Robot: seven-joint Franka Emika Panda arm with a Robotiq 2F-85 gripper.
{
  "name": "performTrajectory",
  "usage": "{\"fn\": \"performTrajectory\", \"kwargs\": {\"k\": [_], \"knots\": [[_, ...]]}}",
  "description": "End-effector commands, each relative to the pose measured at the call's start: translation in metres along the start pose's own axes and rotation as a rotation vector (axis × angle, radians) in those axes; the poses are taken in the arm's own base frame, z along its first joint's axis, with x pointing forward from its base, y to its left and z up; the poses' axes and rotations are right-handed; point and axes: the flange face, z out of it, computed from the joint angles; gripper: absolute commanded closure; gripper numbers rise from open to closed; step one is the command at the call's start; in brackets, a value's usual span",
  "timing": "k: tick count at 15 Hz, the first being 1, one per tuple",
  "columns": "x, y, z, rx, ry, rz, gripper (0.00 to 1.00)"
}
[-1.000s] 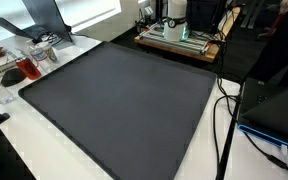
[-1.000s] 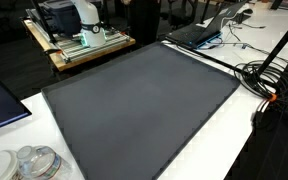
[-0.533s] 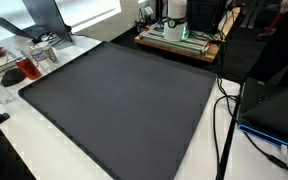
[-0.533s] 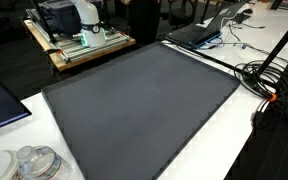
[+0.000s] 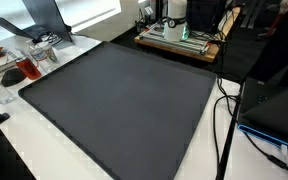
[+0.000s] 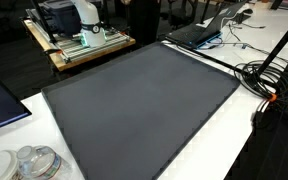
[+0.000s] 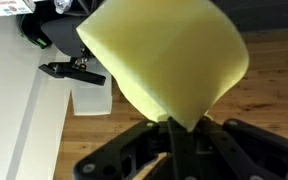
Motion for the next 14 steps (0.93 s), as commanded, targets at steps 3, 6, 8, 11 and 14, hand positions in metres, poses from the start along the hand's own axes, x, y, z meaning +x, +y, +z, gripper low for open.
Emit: {"fn": "performTrajectory", "kwargs": {"k": [3, 6, 8, 11, 14], "knots": [[0.022, -0.003, 0.0, -0.026, 0.037, 0.002, 0.49], [0.025, -0.003, 0.004, -0.035, 0.037, -0.009, 0.28], [0.026, -0.003, 0.007, -0.037, 0.032, -0.012, 0.14], [0.027, -0.002, 0.009, -0.035, 0.028, -0.01, 0.0], [0.024, -0.002, 0.013, -0.048, -0.014, -0.027, 0.0]]}}
